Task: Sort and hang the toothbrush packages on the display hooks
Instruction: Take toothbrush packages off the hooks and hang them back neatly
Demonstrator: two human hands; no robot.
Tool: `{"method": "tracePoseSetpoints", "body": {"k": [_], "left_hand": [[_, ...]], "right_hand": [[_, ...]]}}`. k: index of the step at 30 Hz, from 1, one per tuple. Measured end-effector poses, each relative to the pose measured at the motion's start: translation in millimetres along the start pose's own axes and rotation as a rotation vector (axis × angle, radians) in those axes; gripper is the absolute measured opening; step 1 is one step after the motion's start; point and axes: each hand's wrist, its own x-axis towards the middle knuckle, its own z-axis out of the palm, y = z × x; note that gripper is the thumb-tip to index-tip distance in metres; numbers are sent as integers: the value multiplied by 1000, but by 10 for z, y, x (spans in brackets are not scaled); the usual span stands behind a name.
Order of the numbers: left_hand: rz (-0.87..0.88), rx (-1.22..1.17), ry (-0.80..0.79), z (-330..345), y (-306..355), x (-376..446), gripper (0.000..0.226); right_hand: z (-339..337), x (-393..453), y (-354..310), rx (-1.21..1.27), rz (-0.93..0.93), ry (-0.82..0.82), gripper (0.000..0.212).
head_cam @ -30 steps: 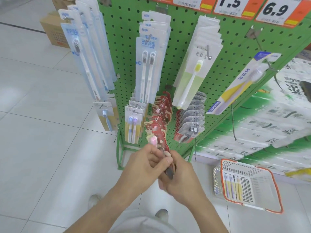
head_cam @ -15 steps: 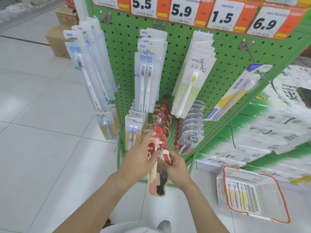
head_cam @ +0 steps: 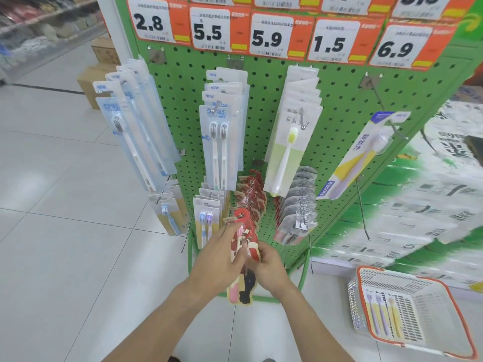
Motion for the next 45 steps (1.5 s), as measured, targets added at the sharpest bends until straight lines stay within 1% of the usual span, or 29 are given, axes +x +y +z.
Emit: {"method": "tracePoseSetpoints", "body": {"k": [3,5,7,9,10,11,13,15,17,20,22,23,25,27,29,31,35,38,42,45], "left_hand": [[14,28,68,15,-10,48,45],[28,40,129,31,14,119,43],[42,48,143,62,63,220,56],[63,64,120,108,97,323,71],[74,72,117,136,97,376,74],[76,76,119,157,88,430,74],[55,62,130,182,62,534,66],[30,33,133,191,42,610,54],[9,-28,134,193,26,657,48],[-32,-144,149,189,7,683,45],[-35,-172,153,174,-3,693,46],[-29,-172,154,169,-9,701,46],[-20,-166,162,171,-17,717,45],[-20,-156,176,192,-11,730,44],[-29,-147,206,218,7,738,42],[-46,-140,231,230,35,745,41],[-63,-166,232,224,49,730,39],[-53,-170,232,212,3,723,38],[-45,-177,231,192,-9,717,37],[-36,-190,228,184,-26,725,37]], "right_hand": [[17,51,-12,-32,53,-18,21],[44,112,-15,-47,85,-36,15],[64,198,-24,-130,88,-44,6],[75,269,-78,-235,89,-52,24],[69,298,-110,-268,86,-59,31],[54,302,-158,-297,79,-59,29],[9,289,-234,-353,66,-63,5],[-34,296,-275,-410,46,-75,2],[-81,329,-276,-470,32,-84,17],[-196,367,-296,-623,6,-69,24],[-290,373,-353,-682,-13,-35,33],[-330,384,-395,-694,-46,2,34],[-378,428,-476,-650,-130,108,31],[-359,480,-541,-503,-168,220,26],[-302,549,-567,-348,-149,308,25],[-233,609,-576,-226,-116,365,28],[-139,700,-611,-71,-100,421,29],[-113,795,-621,-54,-111,443,22],[-151,882,-651,-54,-108,416,24],[-145,892,-674,-82,-137,414,11]]}}
